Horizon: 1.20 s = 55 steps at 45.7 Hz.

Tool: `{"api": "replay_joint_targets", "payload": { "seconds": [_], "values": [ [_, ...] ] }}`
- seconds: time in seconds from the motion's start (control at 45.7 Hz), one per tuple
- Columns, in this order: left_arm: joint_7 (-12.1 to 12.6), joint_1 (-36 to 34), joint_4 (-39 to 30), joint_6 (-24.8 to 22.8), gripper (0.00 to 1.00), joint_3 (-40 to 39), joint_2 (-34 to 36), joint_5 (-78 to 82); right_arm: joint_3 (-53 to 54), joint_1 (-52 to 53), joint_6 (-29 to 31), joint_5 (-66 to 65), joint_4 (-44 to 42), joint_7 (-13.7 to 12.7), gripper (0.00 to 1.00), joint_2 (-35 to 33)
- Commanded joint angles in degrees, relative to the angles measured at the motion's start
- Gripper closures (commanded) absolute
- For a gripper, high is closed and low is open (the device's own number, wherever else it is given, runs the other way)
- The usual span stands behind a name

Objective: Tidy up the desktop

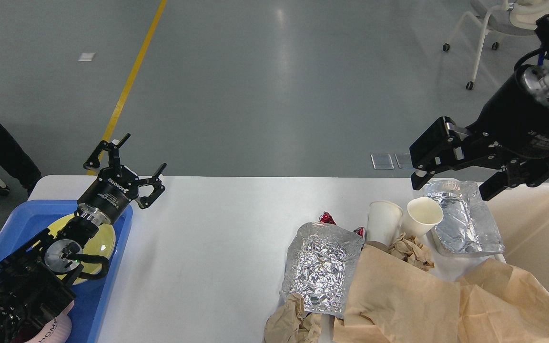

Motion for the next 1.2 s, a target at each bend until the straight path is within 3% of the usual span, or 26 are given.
{"api": "replay_joint_targets", "payload": {
  "seconds": [0.0, 0.088, 0.175, 0.285, 0.372, 0.503, 1.007, 1.094, 1.182],
  "values": [
    [0.1, 0.0, 0.0, 0.0, 0.00, 0.0, 0.0, 0.0, -0.9, -1.0, -2.1, -1.8, 0.6, 0.0, 0.00, -2.1],
    [0.1, 0.0, 0.0, 0.0, 0.00, 0.0, 0.0, 0.0, -4.1, -8.5, -6.2, -10.9, 0.4, -0.9, 0.00, -8.3],
    [0.1, 0.0, 0.0, 0.0, 0.00, 0.0, 0.0, 0.0, -11.4, -19.1, -16.3, -18.7, 0.1, -2.2, 0.00, -14.2],
    [0.1, 0.0, 0.0, 0.0, 0.00, 0.0, 0.0, 0.0, -14.9, -35.4, -30.2, -16.6, -3.8, -6.9, 0.00, -20.3],
    [0.1, 0.1, 0.0, 0.0, 0.00, 0.0, 0.0, 0.0, -13.0, -48.5, -37.0, -14.1, -10.4, -7.6, 0.00, -22.4],
    [0.1, 0.0, 0.0, 0.0, 0.00, 0.0, 0.0, 0.0, -8.3, -57.2, -39.6, -10.2, -12.9, -7.6, 0.00, -23.5],
    [0.1, 0.0, 0.0, 0.0, 0.00, 0.0, 0.0, 0.0, 2.6, -68.7, -46.5, -0.9, -17.5, -7.6, 0.00, -25.4],
    [0.1, 0.0, 0.0, 0.0, 0.00, 0.0, 0.0, 0.0, 4.7, -71.3, -47.7, -0.9, -18.7, -7.6, 0.09, -25.9],
    [0.1, 0.0, 0.0, 0.0, 0.00, 0.0, 0.0, 0.0, 5.6, -72.9, -48.6, -0.9, -19.2, -7.6, 0.29, -26.2]
  ]
}}
